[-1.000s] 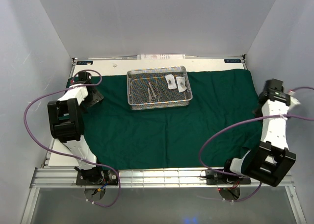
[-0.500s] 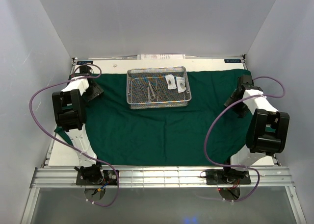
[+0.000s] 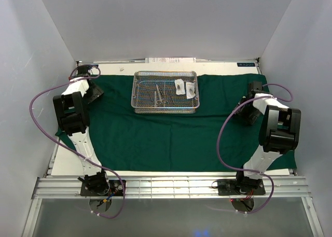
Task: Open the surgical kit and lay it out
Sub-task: Smooth out the surgical kit at the center of the board.
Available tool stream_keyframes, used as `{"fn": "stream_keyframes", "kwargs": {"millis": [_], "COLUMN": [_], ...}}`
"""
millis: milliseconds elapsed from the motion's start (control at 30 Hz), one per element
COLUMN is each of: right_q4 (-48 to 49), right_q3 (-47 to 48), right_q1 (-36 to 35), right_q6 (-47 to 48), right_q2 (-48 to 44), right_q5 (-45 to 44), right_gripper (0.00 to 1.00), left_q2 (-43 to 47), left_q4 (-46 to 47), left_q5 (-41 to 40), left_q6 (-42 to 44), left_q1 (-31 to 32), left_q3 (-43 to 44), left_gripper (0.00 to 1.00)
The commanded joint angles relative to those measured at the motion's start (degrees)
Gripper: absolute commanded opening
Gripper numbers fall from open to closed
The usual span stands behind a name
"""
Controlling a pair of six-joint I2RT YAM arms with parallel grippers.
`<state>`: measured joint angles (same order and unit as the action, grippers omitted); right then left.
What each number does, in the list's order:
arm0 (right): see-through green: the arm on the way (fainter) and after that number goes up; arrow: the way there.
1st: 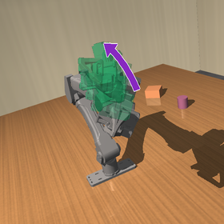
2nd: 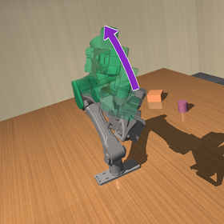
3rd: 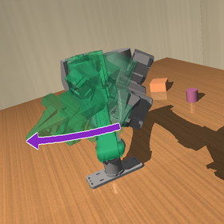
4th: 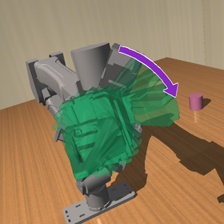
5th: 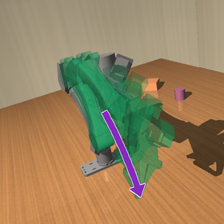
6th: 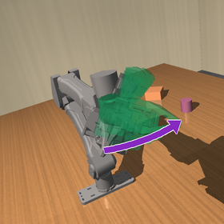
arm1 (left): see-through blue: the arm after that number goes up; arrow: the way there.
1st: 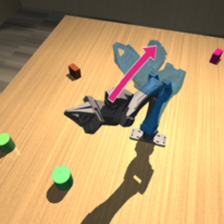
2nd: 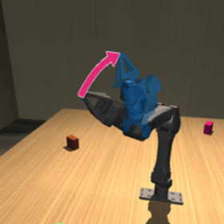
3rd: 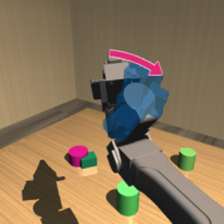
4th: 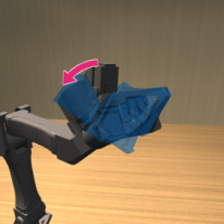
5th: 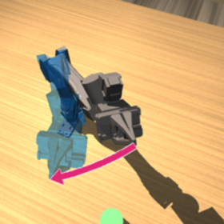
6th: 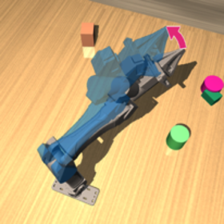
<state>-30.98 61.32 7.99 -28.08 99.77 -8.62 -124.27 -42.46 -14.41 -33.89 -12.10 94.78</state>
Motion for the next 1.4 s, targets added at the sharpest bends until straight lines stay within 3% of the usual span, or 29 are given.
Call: {"fn": "stream_keyframes", "kwargs": {"millis": [0,167,367,567,767,1000,1367], "right_q4": [2.33,1.19,-1.27,-2.5,-2.07,-1.98,-2.15], "right_q3": [2.4,6.17,9.96,11.81,10.32,9.17,9.87], "right_q1": [-0.17,-1.22,-5.35,-10.36,-14.58,-16.43,-17.31], "right_q6": [1.27,2.06,5.66,7.77,8.56,9.0,9.88], "right_q2": [3.68,2.81,-0.62,-4.92,-7.48,-7.22,-5.2], "right_q5": [0.98,-0.07,-3.41,-3.16,1.05,3.52,4.58], "right_gripper": [0.71,0.71,0.72,0.74,0.74,0.73,0.72], "left_q2": [-3.0,-0.19,7.8,16.42,22.92,22.58,20.29], "left_q4": [0.27,0.09,-1.4,-4.56,-7.38,-9.49,-1.32], "left_q5": [-3.25,-2.55,-3.6,-11.76,-20.64,-19.78,-14.94], "left_q6": [-0.39,-1.0,0.93,3.57,3.48,0.67,4.0], "left_q1": [-1.96,-1.96,-1.44,1.11,1.64,0.41,-3.28], "left_q3": [-2.58,-7.94,-4.79,-7.06,-17.43,-23.58,-27.72], "left_gripper": [0.96,0.96,0.98,0.98,0.97,0.92,0.84]}}
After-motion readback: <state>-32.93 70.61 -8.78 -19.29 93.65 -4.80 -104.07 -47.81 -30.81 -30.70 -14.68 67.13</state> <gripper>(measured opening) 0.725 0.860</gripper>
